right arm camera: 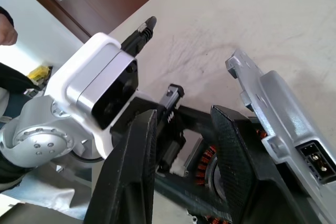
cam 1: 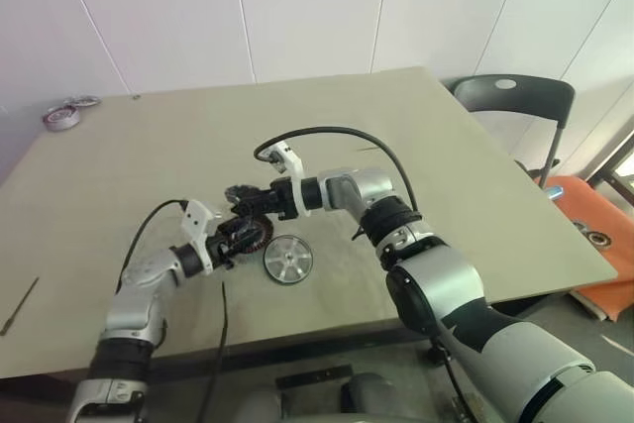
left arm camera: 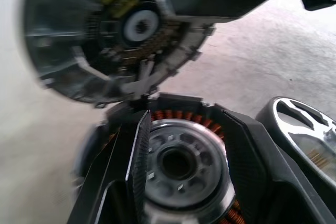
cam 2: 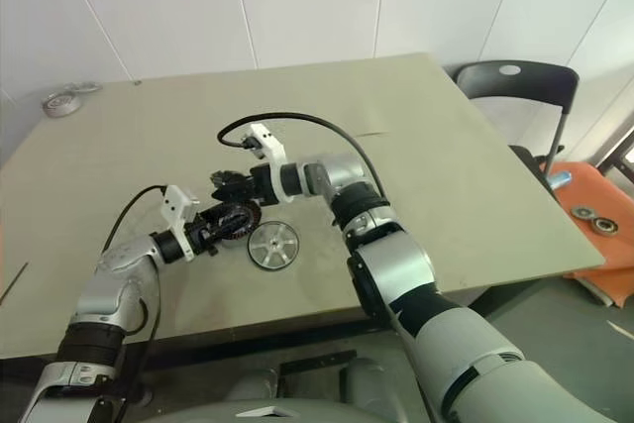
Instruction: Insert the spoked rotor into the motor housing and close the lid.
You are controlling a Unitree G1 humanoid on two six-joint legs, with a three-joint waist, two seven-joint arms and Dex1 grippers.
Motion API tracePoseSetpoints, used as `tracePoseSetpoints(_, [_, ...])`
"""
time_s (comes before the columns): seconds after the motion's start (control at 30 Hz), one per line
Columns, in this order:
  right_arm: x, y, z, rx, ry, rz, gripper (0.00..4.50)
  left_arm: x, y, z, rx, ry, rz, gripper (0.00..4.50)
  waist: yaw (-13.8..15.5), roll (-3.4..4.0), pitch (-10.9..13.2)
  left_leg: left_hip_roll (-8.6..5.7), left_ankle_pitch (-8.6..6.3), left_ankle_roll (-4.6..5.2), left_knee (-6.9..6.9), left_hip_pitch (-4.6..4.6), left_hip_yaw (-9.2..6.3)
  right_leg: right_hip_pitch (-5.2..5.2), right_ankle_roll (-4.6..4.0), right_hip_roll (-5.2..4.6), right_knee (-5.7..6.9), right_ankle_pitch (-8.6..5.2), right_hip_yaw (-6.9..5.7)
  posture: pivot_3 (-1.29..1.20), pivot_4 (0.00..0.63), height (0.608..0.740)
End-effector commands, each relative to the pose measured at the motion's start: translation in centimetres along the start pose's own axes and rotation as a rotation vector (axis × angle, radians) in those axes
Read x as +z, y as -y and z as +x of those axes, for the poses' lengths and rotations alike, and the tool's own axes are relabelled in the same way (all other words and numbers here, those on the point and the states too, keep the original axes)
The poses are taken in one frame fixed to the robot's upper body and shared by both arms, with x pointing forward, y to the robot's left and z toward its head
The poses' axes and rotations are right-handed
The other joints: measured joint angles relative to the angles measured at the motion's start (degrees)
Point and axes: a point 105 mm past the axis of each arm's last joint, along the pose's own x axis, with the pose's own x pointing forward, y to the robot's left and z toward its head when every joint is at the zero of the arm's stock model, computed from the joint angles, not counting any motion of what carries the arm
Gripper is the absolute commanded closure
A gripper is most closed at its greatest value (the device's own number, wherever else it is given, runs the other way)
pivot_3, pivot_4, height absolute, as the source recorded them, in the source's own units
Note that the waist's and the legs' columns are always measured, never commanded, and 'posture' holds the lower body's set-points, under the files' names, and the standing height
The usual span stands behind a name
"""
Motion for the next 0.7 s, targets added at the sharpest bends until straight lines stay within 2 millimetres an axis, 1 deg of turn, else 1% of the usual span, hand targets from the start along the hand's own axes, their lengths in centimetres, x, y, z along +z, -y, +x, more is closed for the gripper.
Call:
tracePoseSetpoints(0.03, [1.2,-0.4,-0.1,0.000,0.029,-0.041,2.80,0.7,-0.1,0.2,-0.006,0.018,0.032,2.24,0.0,0.00,0.0,0.00,0.00,0.00,0.00,0.00,0.00,0.00,0.00,0.00,0.01,0.00,0.00,0.00,0.000,0.740])
tracePoseSetpoints(0.17, [1.2,-0.3,-0.1,-0.005,0.031,-0.039,2.80,0.4,-0.1,0.2,-0.011,-0.001,0.031,2.24,0.0,0.00,0.0,0.00,0.00,0.00,0.01,0.01,0.00,0.00,0.00,0.00,0.02,0.00,0.00,0.00,0.000,0.740])
tracePoseSetpoints(0.27, [1.2,-0.2,-0.1,-0.010,0.031,-0.040,2.80,-0.2,0.2,-0.2,-0.036,-0.044,0.032,2.24,0.0,0.00,0.0,0.00,0.00,0.00,0.00,0.01,0.00,0.00,0.00,0.00,0.02,0.00,0.00,0.00,0.000,0.740])
tracePoseSetpoints(0.37, [1.3,-0.1,-0.1,-0.020,0.032,-0.039,2.80,-1.7,0.0,-0.8,-0.033,-0.131,0.058,2.24,0.0,0.02,0.0,0.00,0.00,0.00,0.00,0.03,0.00,0.01,0.00,0.01,0.02,0.00,0.00,0.00,0.000,0.740])
tracePoseSetpoints(0.53, [1.3,0.0,-0.1,-0.028,0.033,-0.040,2.80,-3.3,-0.4,-1.5,-0.012,-0.251,0.029,2.24,-0.1,0.05,-0.1,0.01,0.00,0.00,0.00,0.15,0.00,0.11,0.00,0.02,0.04,0.00,0.00,0.00,0.000,0.740])
tracePoseSetpoints(0.63, [1.2,0.1,-0.1,-0.037,0.034,-0.037,2.80,-4.5,-1.1,-2.0,0.015,-0.360,0.063,2.24,-0.2,0.13,-0.3,0.01,0.00,0.00,0.01,0.19,0.00,0.12,0.00,0.05,0.09,0.00,0.00,0.00,0.000,0.740])
tracePoseSetpoints(0.7, [1.2,0.1,0.0,-0.038,0.035,-0.037,2.80,-4.7,-1.3,-2.1,0.021,-0.384,0.063,2.24,-0.2,0.26,-0.4,0.01,0.00,0.00,0.00,0.28,0.00,0.20,0.00,0.06,0.10,0.00,0.00,0.00,0.000,0.740])
